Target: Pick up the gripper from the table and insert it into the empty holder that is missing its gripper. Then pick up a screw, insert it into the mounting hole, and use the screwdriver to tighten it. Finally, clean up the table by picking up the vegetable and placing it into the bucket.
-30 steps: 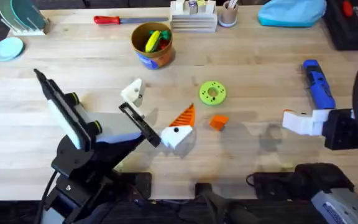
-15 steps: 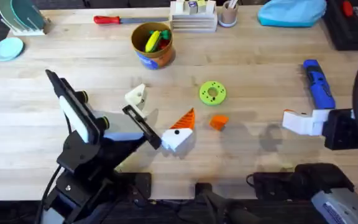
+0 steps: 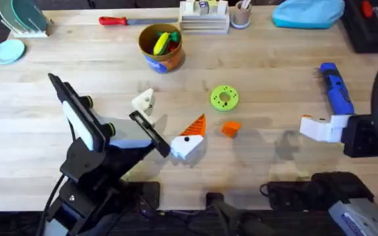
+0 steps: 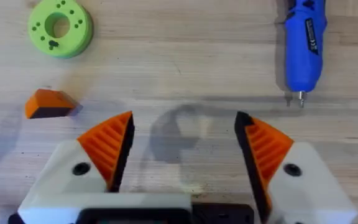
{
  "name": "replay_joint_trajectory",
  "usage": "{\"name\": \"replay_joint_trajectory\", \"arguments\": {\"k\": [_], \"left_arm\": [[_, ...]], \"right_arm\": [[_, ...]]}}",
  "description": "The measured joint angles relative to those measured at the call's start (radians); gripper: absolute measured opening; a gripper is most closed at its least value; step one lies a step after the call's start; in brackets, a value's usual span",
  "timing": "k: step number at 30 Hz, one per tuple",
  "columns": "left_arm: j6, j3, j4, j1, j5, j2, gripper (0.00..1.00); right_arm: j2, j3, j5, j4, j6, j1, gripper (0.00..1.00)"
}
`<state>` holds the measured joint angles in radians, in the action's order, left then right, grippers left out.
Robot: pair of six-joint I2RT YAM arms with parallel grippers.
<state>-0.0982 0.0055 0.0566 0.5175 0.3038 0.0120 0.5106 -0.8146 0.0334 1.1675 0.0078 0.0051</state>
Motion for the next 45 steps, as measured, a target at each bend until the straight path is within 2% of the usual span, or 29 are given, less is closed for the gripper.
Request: {"name": "replay_joint_trajectory", "arguments": {"k": [6, 8, 11, 17, 21, 25, 29, 33, 36, 40, 42, 45], "left_arm": [[0.0, 0.0, 0.0, 0.0, 0.0, 0.0, 0.993], [0.0, 0.0, 0.0, 0.0, 0.0, 0.0, 0.993], [0.0, 0.0, 0.0, 0.0, 0.0, 0.0, 0.994], [0.0, 0.0, 0.0, 0.0, 0.0, 0.0, 0.993], [0.0, 0.0, 0.0, 0.0, 0.0, 0.0, 0.993], [0.0, 0.0, 0.0, 0.0, 0.0, 0.0, 0.993], [0.0, 0.0, 0.0, 0.0, 0.0, 0.0, 0.994], [0.0, 0.0, 0.0, 0.0, 0.0, 0.0, 0.994], [0.0, 0.0, 0.0, 0.0, 0.0, 0.0, 0.994], [0.0, 0.0, 0.0, 0.0, 0.0, 0.0, 0.994], [0.0, 0.0, 0.0, 0.0, 0.0, 0.0, 0.994], [0.0, 0.0, 0.0, 0.0, 0.0, 0.0, 0.994]], "right_arm": [[0.0, 0.0, 0.003, -0.01, 0.0, 0.0, 0.945], [0.0, 0.0, -0.014, -0.074, 0.007, 0.0, 0.946], [0.0, 0.0, -0.102, -0.167, 0.026, 0.0, 0.947], [0.0, 0.0, -0.233, -0.229, 0.055, 0.0, 0.947], [0.045, 0.0, -0.329, -0.233, 0.001, 0.018, 0.947], [0.182, 0.0, -0.373, -0.229, -0.027, 0.116, 0.949], [0.302, 0.0, -0.363, -0.227, -0.035, 0.282, 0.95], [0.384, 0.0, -0.279, -0.227, -0.039, 0.477, 0.95], [0.442, 0.0, -0.203, -0.26, -0.029, 0.585, 0.95], [0.519, 0.0, -0.15, -0.349, -0.005, 0.655, 0.935], [0.565, 0.0, -0.134, -0.378, 0.001, 0.671, 0.868], [0.635, 0.0, -0.123, -0.385, 0.009, 0.678, 0.82]]}}
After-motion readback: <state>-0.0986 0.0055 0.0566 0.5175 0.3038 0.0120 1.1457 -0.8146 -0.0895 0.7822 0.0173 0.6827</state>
